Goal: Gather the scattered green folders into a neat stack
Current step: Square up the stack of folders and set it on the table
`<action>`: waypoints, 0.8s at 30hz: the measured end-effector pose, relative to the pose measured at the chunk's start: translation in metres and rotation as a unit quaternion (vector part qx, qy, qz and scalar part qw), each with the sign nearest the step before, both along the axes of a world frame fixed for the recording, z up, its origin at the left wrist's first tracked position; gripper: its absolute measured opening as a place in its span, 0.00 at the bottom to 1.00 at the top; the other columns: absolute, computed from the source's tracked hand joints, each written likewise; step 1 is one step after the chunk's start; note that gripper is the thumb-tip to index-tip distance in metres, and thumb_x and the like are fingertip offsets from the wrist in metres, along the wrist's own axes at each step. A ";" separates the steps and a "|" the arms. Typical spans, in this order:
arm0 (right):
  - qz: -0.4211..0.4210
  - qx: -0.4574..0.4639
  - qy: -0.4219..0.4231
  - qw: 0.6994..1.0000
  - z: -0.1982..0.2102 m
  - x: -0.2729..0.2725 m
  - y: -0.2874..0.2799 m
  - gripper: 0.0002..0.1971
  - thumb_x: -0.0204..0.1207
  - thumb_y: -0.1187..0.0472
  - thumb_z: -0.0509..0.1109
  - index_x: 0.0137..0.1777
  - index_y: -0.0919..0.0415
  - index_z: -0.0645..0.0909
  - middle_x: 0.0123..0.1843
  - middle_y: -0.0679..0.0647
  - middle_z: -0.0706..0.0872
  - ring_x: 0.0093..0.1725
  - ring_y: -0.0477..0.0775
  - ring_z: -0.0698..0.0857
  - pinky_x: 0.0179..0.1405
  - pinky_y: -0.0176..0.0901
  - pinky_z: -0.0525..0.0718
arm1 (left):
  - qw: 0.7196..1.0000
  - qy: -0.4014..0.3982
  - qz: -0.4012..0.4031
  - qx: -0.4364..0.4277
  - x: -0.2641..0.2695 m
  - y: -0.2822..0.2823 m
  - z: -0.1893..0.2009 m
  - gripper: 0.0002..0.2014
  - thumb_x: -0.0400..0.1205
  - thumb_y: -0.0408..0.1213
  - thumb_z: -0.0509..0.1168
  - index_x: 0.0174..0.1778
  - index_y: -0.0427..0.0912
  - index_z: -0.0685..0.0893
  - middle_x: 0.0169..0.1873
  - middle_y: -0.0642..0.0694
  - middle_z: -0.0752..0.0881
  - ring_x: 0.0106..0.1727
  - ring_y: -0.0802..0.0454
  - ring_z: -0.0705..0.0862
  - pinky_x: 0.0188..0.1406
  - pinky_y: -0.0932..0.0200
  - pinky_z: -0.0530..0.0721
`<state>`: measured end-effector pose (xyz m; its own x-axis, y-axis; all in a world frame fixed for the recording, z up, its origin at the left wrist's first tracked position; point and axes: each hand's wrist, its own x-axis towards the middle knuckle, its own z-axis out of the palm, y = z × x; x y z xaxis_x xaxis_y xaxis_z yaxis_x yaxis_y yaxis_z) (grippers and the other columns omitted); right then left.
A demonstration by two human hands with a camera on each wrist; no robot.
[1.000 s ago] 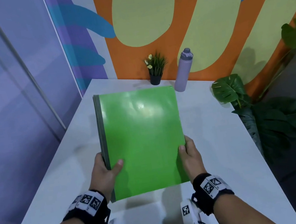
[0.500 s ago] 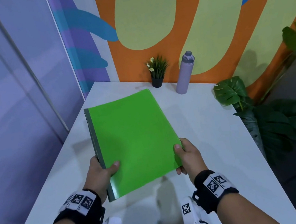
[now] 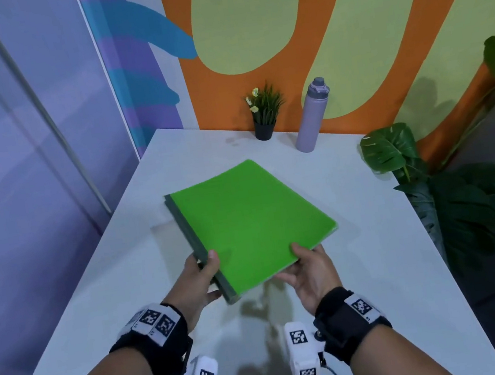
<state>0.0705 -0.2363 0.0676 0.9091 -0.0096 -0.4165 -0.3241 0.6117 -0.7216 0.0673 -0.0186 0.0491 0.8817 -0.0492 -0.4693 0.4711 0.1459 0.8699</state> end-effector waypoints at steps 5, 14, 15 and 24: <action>-0.117 -0.017 0.045 0.992 -0.014 0.025 -0.042 0.17 0.82 0.71 0.59 0.67 0.56 0.73 0.65 0.62 0.80 0.56 0.70 0.86 0.37 0.53 0.91 | 0.928 0.000 -0.099 0.360 0.012 0.023 -0.020 0.41 0.81 0.52 0.65 0.85 0.43 0.54 0.84 0.41 0.58 0.84 0.43 0.60 0.81 0.46 0.62; -0.251 -0.041 0.153 0.955 -0.054 0.070 -0.085 0.20 0.79 0.70 0.65 0.71 0.67 0.72 0.58 0.70 0.83 0.51 0.71 0.88 0.36 0.54 0.92 | 0.747 0.125 -0.187 0.626 0.020 0.075 -0.075 0.48 0.76 0.64 0.62 0.85 0.45 0.48 0.86 0.36 0.49 0.86 0.38 0.50 0.85 0.48 0.52; -0.249 -0.048 0.165 0.953 -0.058 0.075 -0.084 0.19 0.80 0.69 0.65 0.71 0.68 0.73 0.53 0.67 0.83 0.50 0.69 0.88 0.36 0.52 0.92 | 0.734 0.136 -0.194 0.637 0.020 0.077 -0.078 0.49 0.75 0.65 0.61 0.85 0.46 0.47 0.85 0.36 0.49 0.86 0.38 0.50 0.84 0.48 0.52; -0.168 -0.325 0.222 0.904 -0.071 0.115 -0.084 0.16 0.78 0.57 0.70 0.52 0.73 0.80 0.46 0.61 0.84 0.43 0.57 0.82 0.32 0.40 0.81 | 0.705 0.171 -0.199 0.658 0.026 0.077 -0.084 0.46 0.74 0.56 0.67 0.82 0.43 0.51 0.81 0.38 0.51 0.79 0.30 0.58 0.73 0.47 0.71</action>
<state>0.1852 -0.3199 -0.0030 0.5541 -0.6271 -0.5474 -0.5451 0.2236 -0.8080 0.0936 0.0581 -0.0347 0.7456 0.4151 -0.5213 0.4610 -0.8862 -0.0463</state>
